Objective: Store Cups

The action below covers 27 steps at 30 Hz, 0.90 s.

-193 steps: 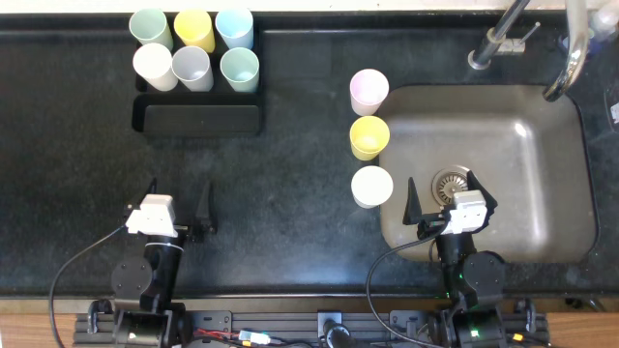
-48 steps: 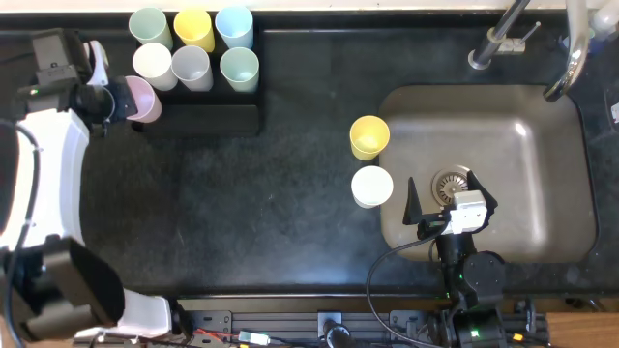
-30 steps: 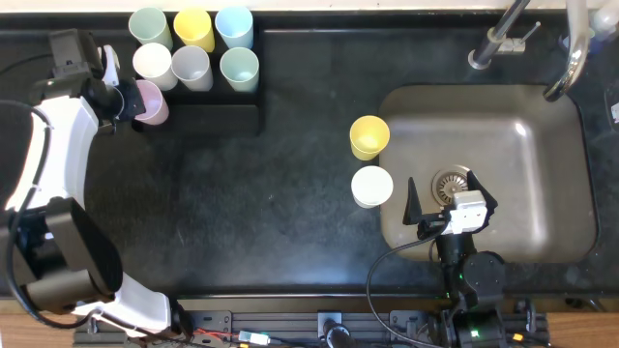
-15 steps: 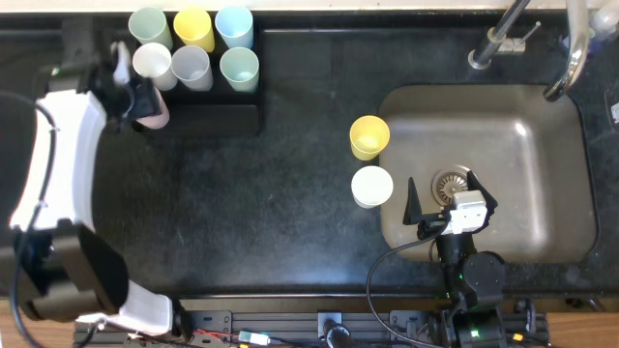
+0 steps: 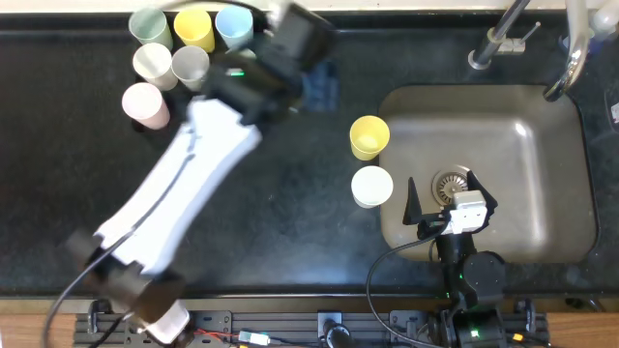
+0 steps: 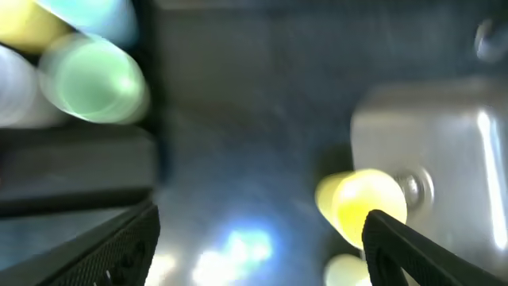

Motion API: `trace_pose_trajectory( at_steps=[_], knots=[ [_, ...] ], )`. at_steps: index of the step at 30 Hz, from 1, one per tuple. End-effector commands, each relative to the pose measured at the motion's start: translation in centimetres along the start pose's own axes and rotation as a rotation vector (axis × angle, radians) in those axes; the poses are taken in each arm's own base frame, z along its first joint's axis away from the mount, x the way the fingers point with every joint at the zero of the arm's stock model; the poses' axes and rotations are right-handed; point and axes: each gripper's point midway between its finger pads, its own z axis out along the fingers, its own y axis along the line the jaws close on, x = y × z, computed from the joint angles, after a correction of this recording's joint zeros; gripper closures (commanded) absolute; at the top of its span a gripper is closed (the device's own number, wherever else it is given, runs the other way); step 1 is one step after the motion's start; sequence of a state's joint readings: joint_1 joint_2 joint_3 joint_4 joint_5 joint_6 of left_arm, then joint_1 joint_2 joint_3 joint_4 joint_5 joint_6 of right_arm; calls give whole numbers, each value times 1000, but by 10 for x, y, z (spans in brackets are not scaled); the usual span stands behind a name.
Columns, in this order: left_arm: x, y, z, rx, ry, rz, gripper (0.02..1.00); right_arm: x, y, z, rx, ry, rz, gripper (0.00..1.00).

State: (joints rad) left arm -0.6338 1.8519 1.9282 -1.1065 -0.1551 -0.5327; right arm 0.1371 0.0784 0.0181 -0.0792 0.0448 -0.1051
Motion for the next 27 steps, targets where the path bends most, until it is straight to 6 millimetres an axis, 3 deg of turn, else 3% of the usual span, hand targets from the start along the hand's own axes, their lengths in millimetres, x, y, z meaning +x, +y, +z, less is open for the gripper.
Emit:
trace_pose_trajectory(
  at_steps=[1, 7, 19, 21, 27],
  knots=[
    [35, -30, 41, 18, 133, -32, 176, 3, -2, 0, 11, -3, 1, 3],
    [56, -38, 71, 8, 216, -10, 187, 3, -2, 0, 11, -3, 1, 3],
    [89, -55, 102, -13, 293, 50, 215, 3, -2, 0, 11, -3, 1, 3],
    [94, -57, 109, -19, 303, 58, 251, 3, -2, 0, 11, -3, 1, 5],
    [91, -65, 132, -2, 272, 56, 498, 3, -2, 0, 11, -3, 1, 5]
  ],
)
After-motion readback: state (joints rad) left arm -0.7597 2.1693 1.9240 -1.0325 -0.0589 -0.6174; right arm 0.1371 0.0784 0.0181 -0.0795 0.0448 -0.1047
